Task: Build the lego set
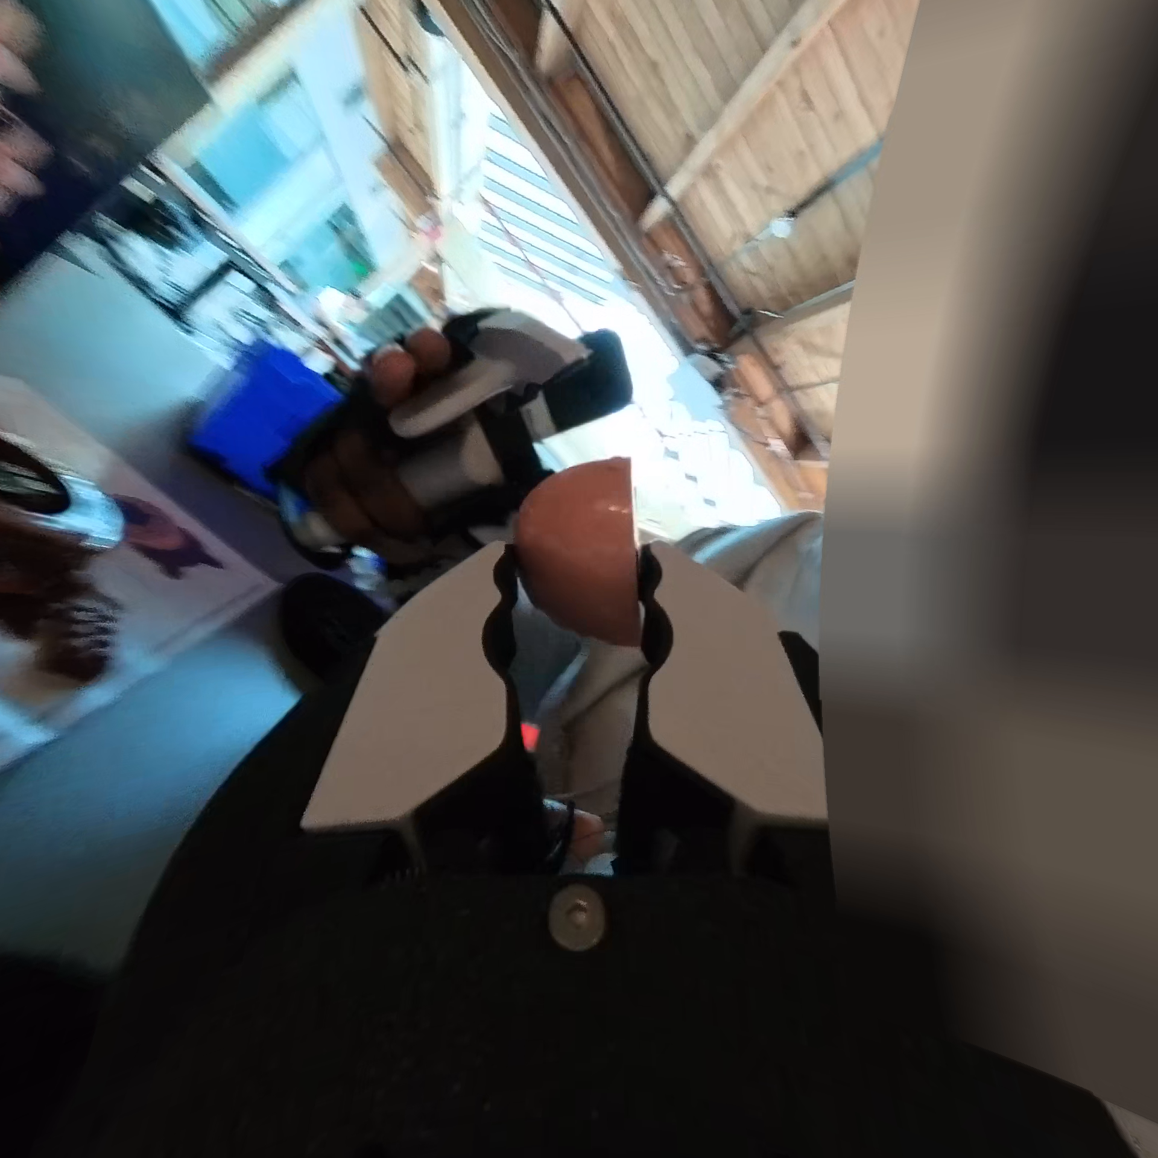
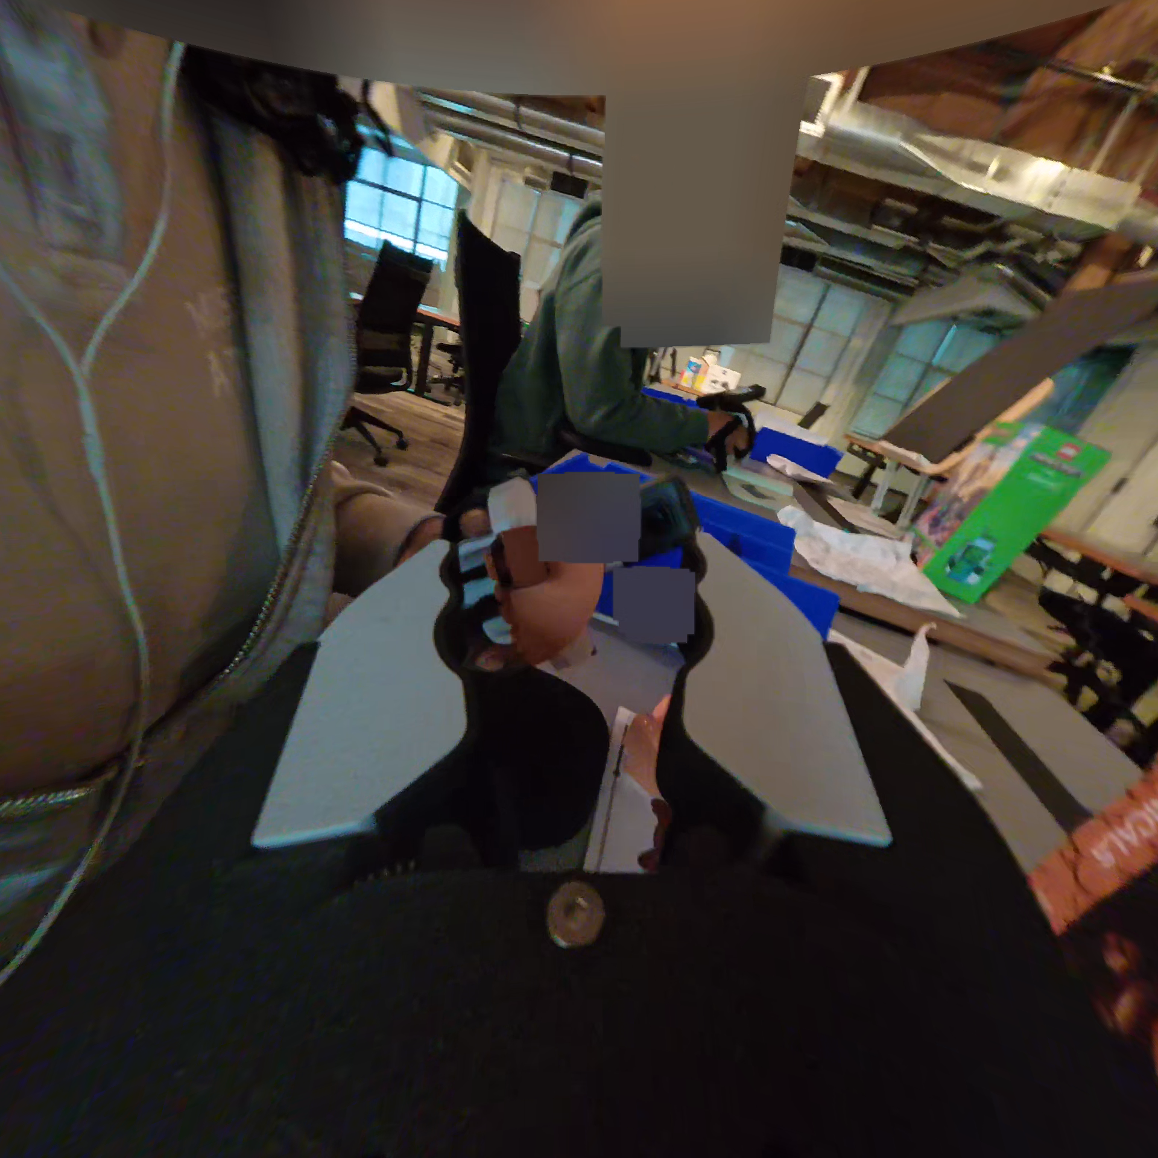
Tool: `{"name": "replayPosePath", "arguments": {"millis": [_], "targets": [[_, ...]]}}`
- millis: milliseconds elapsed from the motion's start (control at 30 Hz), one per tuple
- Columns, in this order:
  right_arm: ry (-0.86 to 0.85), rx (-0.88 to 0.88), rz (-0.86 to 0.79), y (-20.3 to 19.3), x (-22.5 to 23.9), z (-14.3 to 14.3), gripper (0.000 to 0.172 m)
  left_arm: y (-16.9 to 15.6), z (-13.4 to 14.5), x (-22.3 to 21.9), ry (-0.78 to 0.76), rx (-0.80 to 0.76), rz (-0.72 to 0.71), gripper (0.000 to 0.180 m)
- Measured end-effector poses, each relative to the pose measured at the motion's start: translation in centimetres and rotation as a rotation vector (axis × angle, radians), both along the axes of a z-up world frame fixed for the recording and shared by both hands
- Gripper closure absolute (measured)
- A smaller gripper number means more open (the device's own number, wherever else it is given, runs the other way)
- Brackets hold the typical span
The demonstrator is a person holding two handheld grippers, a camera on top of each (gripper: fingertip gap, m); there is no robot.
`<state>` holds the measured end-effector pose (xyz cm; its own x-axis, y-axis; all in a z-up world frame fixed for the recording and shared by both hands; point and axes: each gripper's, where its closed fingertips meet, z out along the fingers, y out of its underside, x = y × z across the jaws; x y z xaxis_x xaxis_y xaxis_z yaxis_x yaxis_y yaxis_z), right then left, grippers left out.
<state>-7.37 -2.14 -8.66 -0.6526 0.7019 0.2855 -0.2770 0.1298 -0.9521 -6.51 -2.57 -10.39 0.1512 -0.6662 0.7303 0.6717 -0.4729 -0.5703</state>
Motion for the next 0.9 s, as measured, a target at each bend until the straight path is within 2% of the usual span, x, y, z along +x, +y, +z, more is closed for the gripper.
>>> {"name": "replayPosePath", "arguments": {"millis": [67,200,300,400,567,733,900], "targets": [[-0.048,-0.017,-0.045,1.2,-0.2,-0.6,0.104,0.5,-0.9,-1.3,0.132,-0.001,0.127,0.144],[-0.158,-0.004,-0.149,3.2,-0.4,-2.7,0.107,1.1,-3.0,-4.2,0.611,0.063,0.440,0.144],[-0.173,-0.001,-0.168,3.4,-0.4,-3.2,0.112,0.7,-3.1,-5.6,0.818,0.138,0.577,0.143],[-0.240,0.033,-0.181,3.3,-1.1,-4.0,0.117,0.2,-3.5,-6.5,0.902,0.145,0.628,0.144],[-0.337,0.120,-0.114,1.9,-2.2,-5.4,0.122,-1.5,-3.7,-7.4,0.914,0.174,0.669,0.144],[-0.476,0.216,-0.145,2.1,-4.3,-8.2,0.136,-3.6,-6.6,-8.8,1.133,0.120,0.704,0.144],[-0.640,0.290,-0.090,2.6,-7.5,-10.2,0.121,-5.2,-8.5,-9.3,1.148,0.061,0.715,0.144]]}}
